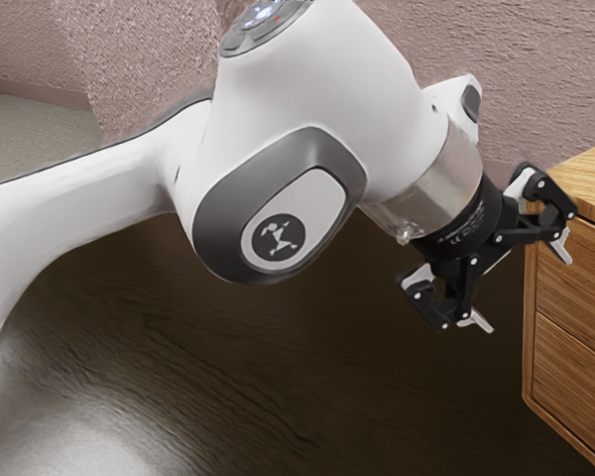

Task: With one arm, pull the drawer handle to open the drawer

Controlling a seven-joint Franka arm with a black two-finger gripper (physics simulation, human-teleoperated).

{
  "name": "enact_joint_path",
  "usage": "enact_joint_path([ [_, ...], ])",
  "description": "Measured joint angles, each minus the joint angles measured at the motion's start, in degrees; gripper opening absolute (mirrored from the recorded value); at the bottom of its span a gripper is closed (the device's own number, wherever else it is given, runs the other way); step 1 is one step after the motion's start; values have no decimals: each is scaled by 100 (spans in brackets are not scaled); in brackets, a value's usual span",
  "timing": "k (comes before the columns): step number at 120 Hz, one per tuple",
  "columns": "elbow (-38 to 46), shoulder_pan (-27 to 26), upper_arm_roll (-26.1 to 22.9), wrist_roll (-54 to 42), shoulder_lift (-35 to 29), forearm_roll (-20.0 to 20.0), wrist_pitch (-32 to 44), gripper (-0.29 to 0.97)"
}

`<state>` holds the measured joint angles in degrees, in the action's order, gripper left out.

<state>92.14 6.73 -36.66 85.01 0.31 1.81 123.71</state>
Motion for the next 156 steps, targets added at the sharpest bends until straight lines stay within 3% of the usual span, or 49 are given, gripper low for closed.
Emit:
enact_joint_path([
  [40,-11,-178,-305,105,239,46,187,64],
  [56,-41,-11,-440,126,348,24,345,64],
  [105,-343,-5,-482,170,865,-42,574,64],
  [156,-278,-205,-458,199,851,-16,582,53],
])
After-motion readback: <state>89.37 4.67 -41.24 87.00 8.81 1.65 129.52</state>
